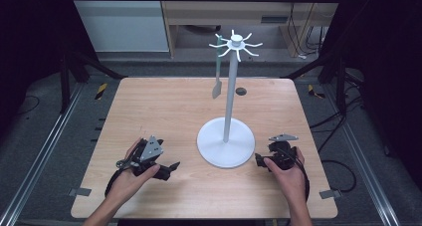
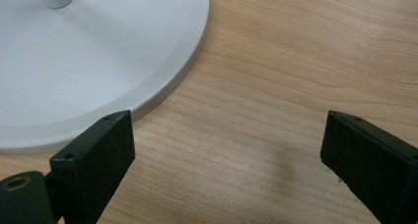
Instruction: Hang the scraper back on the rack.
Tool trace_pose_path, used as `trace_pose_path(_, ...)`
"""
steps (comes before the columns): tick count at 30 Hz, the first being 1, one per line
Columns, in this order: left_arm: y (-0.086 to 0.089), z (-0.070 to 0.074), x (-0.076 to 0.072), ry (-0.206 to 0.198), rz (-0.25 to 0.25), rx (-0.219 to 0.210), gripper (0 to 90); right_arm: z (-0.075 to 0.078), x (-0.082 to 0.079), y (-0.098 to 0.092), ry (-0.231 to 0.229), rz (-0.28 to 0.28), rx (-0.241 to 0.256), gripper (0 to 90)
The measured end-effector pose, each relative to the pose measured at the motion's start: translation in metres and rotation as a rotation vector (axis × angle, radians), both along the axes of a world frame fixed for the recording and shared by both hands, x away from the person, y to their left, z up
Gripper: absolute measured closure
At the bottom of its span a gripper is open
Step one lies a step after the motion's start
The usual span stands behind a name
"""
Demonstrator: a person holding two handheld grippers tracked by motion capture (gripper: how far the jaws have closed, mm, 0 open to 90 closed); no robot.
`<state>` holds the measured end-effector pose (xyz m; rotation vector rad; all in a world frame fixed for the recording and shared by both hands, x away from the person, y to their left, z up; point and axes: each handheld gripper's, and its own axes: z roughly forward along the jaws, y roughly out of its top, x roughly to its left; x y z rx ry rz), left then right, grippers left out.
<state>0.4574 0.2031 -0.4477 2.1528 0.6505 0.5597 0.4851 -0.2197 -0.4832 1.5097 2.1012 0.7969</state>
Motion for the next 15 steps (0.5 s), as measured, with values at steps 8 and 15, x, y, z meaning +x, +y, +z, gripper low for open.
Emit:
trace_pose_path(8, 0.017, -0.011, 0.002, 0.022, 0.04, 0.009, 5.0, 0.0, 0.0, 0.0, 0.001, 0.003, 0.0, 6.5)
trace_pose_path(15, 0.027, -0.018, 0.003, 0.038, 0.066, 0.011, 5.0, 0.0, 0.0, 0.0, 0.003, 0.003, 0.0, 6.5)
